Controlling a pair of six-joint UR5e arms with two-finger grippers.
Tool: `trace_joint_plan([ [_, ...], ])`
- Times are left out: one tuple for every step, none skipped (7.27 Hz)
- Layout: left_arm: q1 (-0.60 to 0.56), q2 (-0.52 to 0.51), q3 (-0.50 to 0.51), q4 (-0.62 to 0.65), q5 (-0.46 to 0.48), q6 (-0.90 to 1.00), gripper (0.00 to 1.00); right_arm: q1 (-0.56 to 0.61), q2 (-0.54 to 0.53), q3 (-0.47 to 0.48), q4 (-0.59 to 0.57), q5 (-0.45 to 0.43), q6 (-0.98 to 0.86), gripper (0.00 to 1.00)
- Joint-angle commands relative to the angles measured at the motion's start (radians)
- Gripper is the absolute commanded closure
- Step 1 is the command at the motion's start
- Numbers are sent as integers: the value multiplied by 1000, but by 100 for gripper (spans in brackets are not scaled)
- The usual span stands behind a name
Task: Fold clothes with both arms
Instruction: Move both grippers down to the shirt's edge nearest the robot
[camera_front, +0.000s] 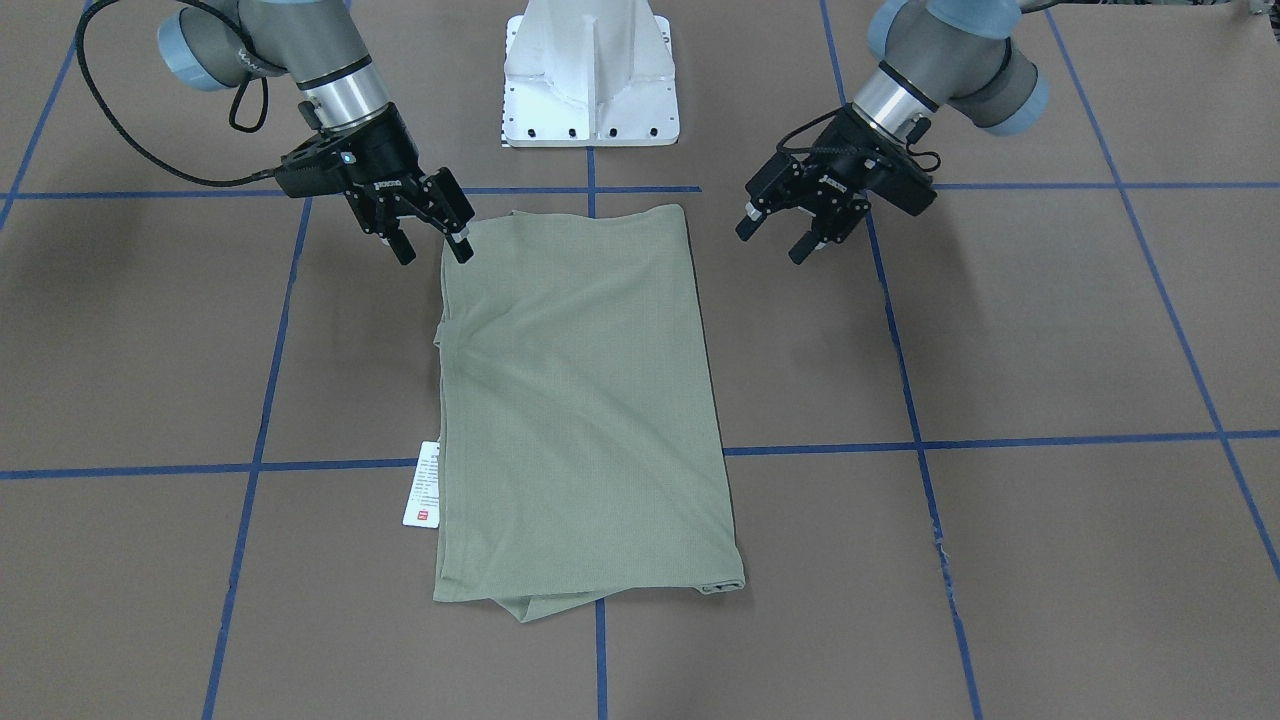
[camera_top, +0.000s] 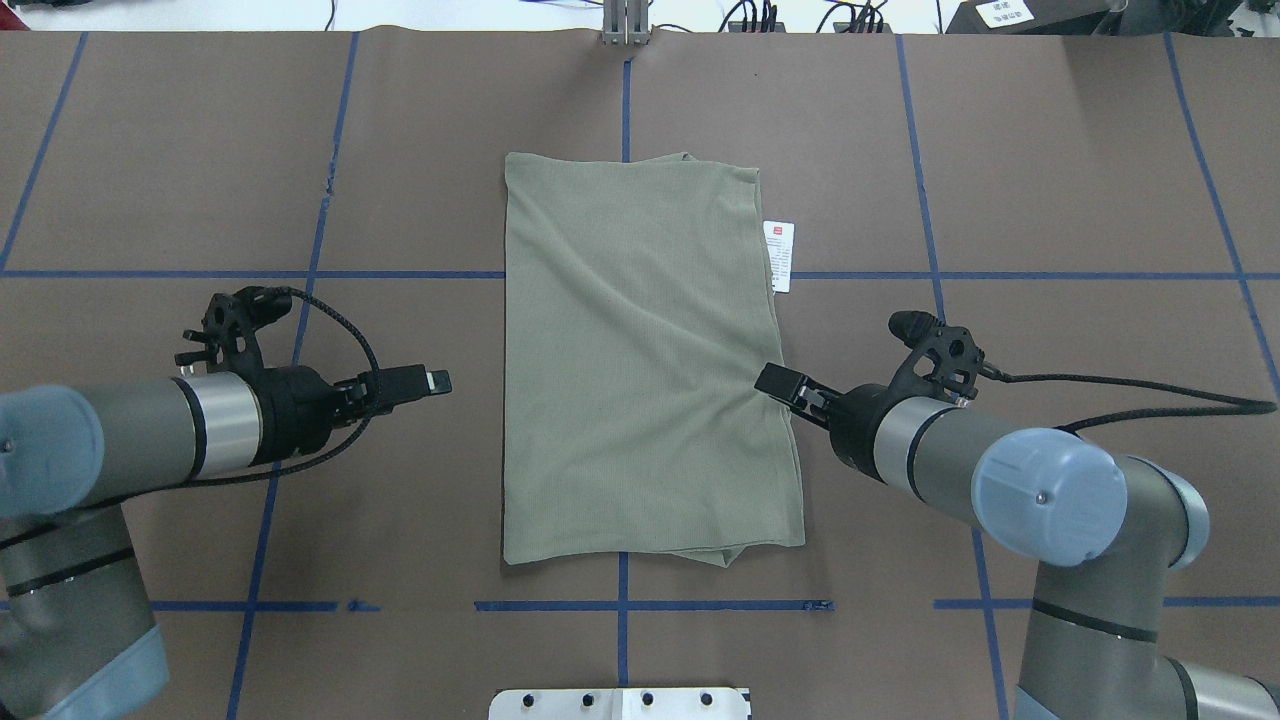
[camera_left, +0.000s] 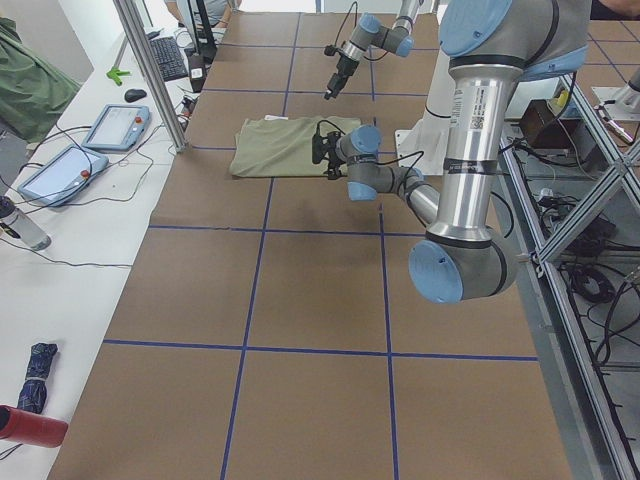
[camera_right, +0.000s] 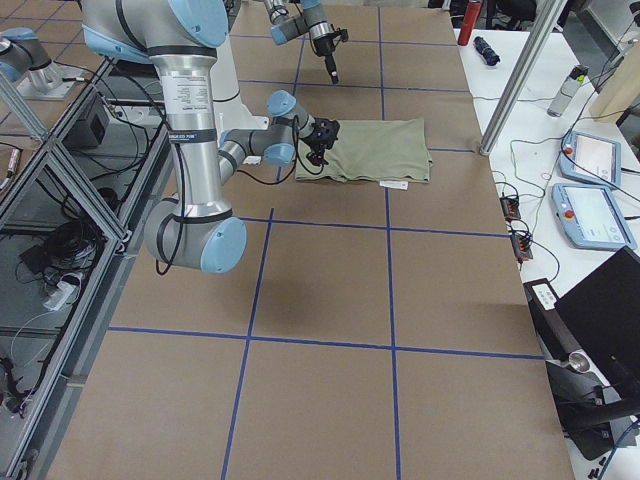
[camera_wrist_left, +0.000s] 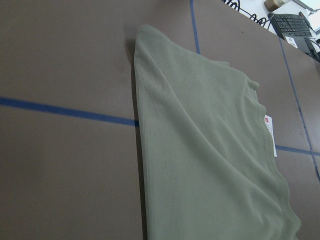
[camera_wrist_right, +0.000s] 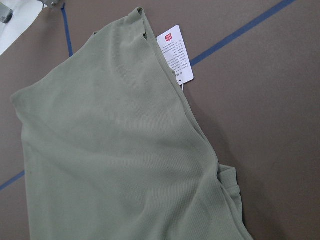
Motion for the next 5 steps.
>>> trace_joint_plan([
  [178, 12, -8, 31, 200, -255, 4, -100, -52, 4, 89, -157, 87, 0],
  [240, -18, 17, 73, 265, -340, 8, -103, -50, 2, 89, -160, 87, 0],
  [250, -71, 78, 75, 285, -374, 10, -107, -50, 2, 89, -163, 87, 0],
  [251, -113, 122, 73, 289, -377, 10, -110, -50, 2, 89, -165, 87, 0],
  [260, -119, 126, 73, 289, -376, 10, -110, -50, 2, 89, -169, 87, 0],
])
